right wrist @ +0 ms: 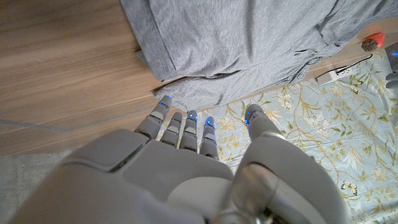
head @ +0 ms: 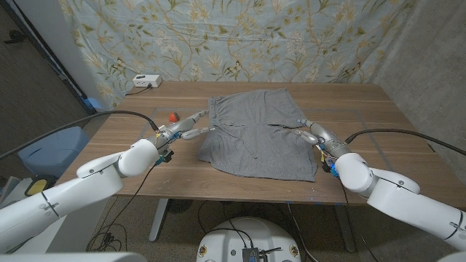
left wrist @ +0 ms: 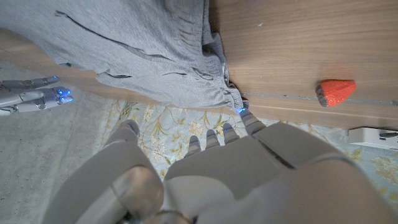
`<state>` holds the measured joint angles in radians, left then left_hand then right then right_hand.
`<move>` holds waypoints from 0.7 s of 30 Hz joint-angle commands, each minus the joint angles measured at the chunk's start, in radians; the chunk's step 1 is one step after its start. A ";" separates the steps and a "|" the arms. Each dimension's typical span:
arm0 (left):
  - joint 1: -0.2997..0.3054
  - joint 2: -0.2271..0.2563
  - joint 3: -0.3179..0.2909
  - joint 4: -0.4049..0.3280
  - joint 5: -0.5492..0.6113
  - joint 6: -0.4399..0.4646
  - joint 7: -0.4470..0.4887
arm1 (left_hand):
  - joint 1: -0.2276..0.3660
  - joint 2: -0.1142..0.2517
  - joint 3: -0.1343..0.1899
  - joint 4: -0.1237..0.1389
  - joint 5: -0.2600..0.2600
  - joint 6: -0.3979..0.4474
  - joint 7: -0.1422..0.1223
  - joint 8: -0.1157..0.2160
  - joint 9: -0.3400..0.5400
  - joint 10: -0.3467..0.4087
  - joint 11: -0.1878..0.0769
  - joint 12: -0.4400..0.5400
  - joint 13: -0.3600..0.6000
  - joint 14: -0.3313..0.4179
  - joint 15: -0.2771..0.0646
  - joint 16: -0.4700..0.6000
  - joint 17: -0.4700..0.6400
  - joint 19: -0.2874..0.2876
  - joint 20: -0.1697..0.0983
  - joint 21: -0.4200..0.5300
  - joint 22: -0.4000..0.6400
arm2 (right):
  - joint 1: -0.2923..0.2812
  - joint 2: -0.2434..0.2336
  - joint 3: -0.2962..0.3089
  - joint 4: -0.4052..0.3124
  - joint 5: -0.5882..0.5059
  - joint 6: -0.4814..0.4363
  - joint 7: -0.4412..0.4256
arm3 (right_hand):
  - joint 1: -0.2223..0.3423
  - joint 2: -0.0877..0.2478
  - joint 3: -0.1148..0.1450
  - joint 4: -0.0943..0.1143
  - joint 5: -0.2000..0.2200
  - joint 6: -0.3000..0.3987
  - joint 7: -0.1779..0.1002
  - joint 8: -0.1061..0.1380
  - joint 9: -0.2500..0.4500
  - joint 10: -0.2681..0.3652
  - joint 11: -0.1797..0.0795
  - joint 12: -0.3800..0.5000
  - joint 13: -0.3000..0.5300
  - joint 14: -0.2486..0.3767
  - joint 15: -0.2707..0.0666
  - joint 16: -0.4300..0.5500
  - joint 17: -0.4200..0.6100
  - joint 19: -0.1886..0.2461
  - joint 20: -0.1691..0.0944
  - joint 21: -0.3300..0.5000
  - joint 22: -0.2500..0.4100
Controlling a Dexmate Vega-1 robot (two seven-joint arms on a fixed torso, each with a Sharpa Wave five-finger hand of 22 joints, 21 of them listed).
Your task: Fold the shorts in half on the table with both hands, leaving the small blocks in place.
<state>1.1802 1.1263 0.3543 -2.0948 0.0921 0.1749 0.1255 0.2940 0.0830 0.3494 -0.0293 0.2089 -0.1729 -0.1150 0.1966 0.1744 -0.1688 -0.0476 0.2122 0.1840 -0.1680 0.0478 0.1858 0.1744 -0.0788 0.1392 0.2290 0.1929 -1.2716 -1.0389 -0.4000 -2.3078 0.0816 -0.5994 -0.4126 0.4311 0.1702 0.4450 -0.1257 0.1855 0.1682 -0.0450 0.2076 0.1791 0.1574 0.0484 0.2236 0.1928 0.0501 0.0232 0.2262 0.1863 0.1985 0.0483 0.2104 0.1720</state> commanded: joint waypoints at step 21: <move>-0.018 0.094 0.068 -0.159 0.285 0.202 -0.130 | 0.105 -0.055 -0.001 -0.107 0.006 0.207 -0.019 0.038 0.003 0.153 -0.027 0.039 0.004 0.126 -0.015 0.019 0.002 0.093 0.011 0.020 0.000 | -0.064 -0.032 -0.107 -0.169 -0.160 -0.293 -0.032 | 0.130 -0.055 0.025 -0.060 -0.005 0.049 0.014 0.007 0.004 0.053 -0.020 0.003 0.001 0.068 -0.006 -0.004 -0.005 0.062 0.015 0.010 0.002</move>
<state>1.1724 1.1926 0.3902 -2.1932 0.2616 0.2884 0.0428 0.3796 0.0315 0.3454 -0.1244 0.2089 0.0220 -0.1266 0.2275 0.1744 -0.0251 -0.0716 0.2478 0.1839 -0.0494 0.0308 0.2013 0.1743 0.0065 0.1474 0.2447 0.1906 -1.3361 -1.0489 -0.4640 -2.4179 -0.0335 -0.7724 -0.4587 0.5479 0.1213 0.4708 -0.1821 0.1817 0.2057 -0.0323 0.2075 0.1791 0.1986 0.0287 0.2236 0.1905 0.1094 0.0176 0.2262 0.1812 0.2507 0.0646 0.2166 0.1722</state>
